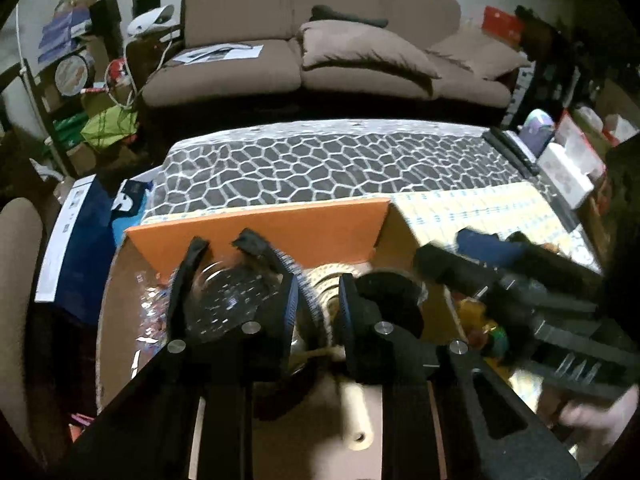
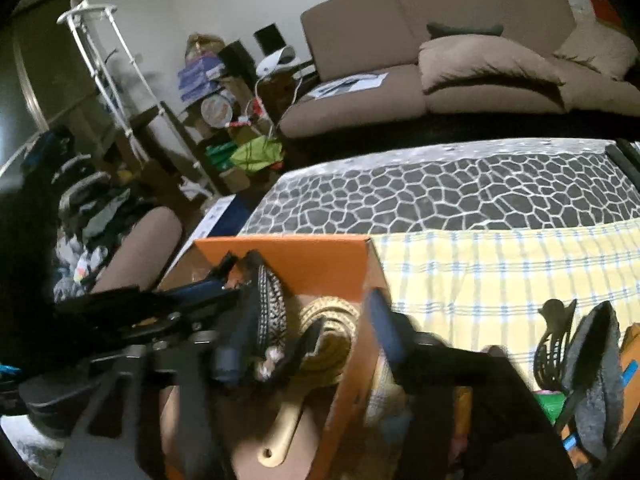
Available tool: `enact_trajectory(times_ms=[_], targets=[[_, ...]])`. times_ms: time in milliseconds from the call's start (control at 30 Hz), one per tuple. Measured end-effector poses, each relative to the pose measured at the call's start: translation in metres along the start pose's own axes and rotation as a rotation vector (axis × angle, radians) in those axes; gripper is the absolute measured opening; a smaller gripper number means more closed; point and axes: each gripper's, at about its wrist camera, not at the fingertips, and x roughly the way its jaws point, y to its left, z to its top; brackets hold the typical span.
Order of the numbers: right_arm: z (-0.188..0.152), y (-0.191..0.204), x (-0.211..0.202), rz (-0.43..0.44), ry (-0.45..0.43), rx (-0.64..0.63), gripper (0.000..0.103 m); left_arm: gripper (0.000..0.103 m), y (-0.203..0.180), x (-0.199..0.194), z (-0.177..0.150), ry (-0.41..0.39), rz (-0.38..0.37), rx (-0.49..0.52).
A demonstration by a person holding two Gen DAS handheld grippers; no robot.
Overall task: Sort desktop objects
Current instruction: 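Lower the cap into the box and open the right gripper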
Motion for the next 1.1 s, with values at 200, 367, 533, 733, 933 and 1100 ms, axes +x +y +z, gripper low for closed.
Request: enact_trajectory(times_ms=[200,367,533,733,933,1100], targets=[[0.008,-0.004,-0.021,-0.009,0.009,0.008,0.065,0.024,0.006,-0.023,-0.014,0.003,0.013,-0.003],[0.011,0.001,-0.039,-0.046,0.034,-0.011,0.068,0.041,0.000,-0.048,-0.030,-0.011,0.009,-0.010],[0.007,0.004,-0.054,-0.080,0.057,-0.021,0.070,0.048,-0.007,-0.064,-0.041,-0.009,0.017,-0.022],[-0.005,0.009,-0.072,-0.106,0.073,-0.026,0.075,0.058,-0.011,-0.089,-0.046,-0.034,0.027,-0.040],[-0.017,0.012,-0.089,-0.124,0.086,-0.022,0.080,0.067,-0.020,-0.107,-0.051,-0.055,0.019,-0.050],[-0.027,0.008,-0.104,-0.130,0.092,-0.003,0.092,0.100,-0.032,-0.119,-0.058,-0.083,-0.008,-0.058]])
